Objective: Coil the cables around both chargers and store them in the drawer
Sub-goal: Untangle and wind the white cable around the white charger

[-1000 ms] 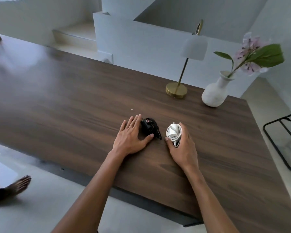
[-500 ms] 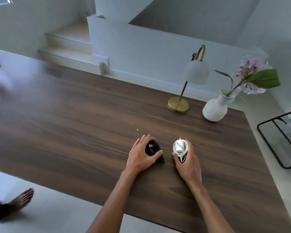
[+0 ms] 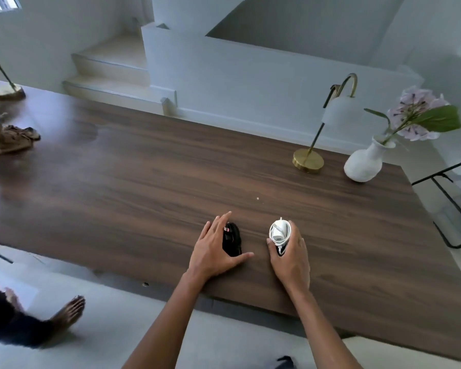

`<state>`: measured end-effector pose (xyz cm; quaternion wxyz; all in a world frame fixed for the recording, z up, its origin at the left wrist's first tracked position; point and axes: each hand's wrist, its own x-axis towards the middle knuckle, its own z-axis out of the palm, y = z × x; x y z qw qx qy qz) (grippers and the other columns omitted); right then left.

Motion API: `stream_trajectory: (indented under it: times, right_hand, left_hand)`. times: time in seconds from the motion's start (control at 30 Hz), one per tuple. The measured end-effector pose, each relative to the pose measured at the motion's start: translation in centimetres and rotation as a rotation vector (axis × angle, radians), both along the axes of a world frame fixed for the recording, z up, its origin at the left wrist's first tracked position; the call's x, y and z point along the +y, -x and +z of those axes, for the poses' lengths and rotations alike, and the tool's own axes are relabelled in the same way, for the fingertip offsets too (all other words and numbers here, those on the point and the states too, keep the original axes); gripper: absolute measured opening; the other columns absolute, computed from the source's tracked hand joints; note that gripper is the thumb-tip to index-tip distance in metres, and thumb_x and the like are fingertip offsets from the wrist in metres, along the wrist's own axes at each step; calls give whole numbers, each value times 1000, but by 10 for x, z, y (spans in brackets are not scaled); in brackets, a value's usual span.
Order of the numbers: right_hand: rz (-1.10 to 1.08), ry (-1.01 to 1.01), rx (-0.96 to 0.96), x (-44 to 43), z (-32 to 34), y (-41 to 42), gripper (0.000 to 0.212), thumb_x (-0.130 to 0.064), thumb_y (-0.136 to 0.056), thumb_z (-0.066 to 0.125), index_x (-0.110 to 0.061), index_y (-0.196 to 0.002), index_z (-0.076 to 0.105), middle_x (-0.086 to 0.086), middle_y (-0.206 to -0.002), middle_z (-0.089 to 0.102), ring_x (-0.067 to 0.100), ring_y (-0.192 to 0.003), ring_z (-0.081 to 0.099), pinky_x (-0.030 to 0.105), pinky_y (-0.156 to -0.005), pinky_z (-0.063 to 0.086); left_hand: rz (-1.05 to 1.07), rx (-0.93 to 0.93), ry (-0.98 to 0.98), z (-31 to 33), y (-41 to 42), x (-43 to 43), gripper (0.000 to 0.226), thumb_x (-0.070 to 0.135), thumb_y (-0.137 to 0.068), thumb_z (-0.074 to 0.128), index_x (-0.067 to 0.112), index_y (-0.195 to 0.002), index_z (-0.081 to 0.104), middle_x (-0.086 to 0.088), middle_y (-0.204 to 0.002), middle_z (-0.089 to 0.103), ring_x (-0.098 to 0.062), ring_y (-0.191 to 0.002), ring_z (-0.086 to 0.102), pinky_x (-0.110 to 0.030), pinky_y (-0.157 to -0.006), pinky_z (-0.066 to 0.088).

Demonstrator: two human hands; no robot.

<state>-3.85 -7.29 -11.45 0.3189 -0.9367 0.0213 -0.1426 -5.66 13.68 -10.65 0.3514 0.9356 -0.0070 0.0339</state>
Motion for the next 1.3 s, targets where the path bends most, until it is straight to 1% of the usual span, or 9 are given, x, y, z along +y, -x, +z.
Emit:
stream_trajectory:
  times: [0.13,0.23,0.37,0.5,0.63,0.77,0.97,1.13,1.3]
  right_hand:
    - [-40,10,3,9,-1,17,69,-37,-90,69,-12,-147,37,9,-133,59,28,-119,56,43,-100,49]
    - [-32,59,10,10,-5,28,72,-43,-91,65,-10,-148,35,9,-138,56,28,-123,54,45,-104,47]
    - [-64,194,78,19,-14,36,86,-62,-90,50,-5,-152,32,15,-154,44,30,-145,39,43,-120,30]
    - [-83,318,92,26,-16,34,91,-70,-88,37,-5,-152,35,17,-159,36,30,-150,29,44,-124,23]
    - [-87,350,123,32,-17,29,90,-70,-89,33,-7,-153,35,18,-162,30,33,-152,24,47,-124,18]
    - [-77,359,154,32,-18,28,88,-69,-91,30,-9,-155,31,18,-164,25,34,-153,19,48,-125,14]
    - [-80,389,190,41,-16,45,81,-60,-97,34,-5,-157,24,19,-165,22,35,-154,17,48,-126,13]
    - [-106,427,160,55,-17,86,78,-55,-99,33,0,-154,29,22,-161,30,37,-151,25,49,-123,22]
    - [-97,408,145,70,-18,123,71,-49,-103,26,0,-155,28,20,-161,30,34,-151,27,49,-123,26]
  left_hand:
    - [-5,-21,-21,-8,2,4,103,57,-73,70,23,-158,23,12,-164,31,-8,-155,19,-24,-127,4]
    - [-10,-40,-51,-8,3,4,96,51,-77,65,19,-158,24,6,-164,32,-10,-155,20,-24,-127,4]
    - [31,-49,-168,-13,5,5,93,61,-84,55,14,-158,26,-2,-167,26,-16,-157,16,-33,-129,8]
    - [109,-34,-284,-16,9,13,90,72,-88,41,16,-158,29,-5,-169,19,-20,-158,12,-39,-129,7]
    - [114,6,-337,-18,14,19,84,73,-90,30,28,-160,23,-4,-171,11,-21,-159,4,-41,-129,1]
    - [144,19,-367,-21,18,18,79,72,-92,28,32,-160,20,-5,-171,10,-23,-159,3,-43,-129,1]
    - [150,46,-408,-24,39,19,77,68,-96,24,29,-162,15,-7,-171,6,-24,-159,1,-44,-129,1]
    - [151,6,-413,-26,76,32,75,62,-97,22,23,-161,22,-10,-170,14,-28,-158,10,-46,-129,8]
    - [88,-36,-404,-33,110,51,65,53,-103,20,23,-161,22,-8,-169,16,-26,-158,12,-43,-129,7]
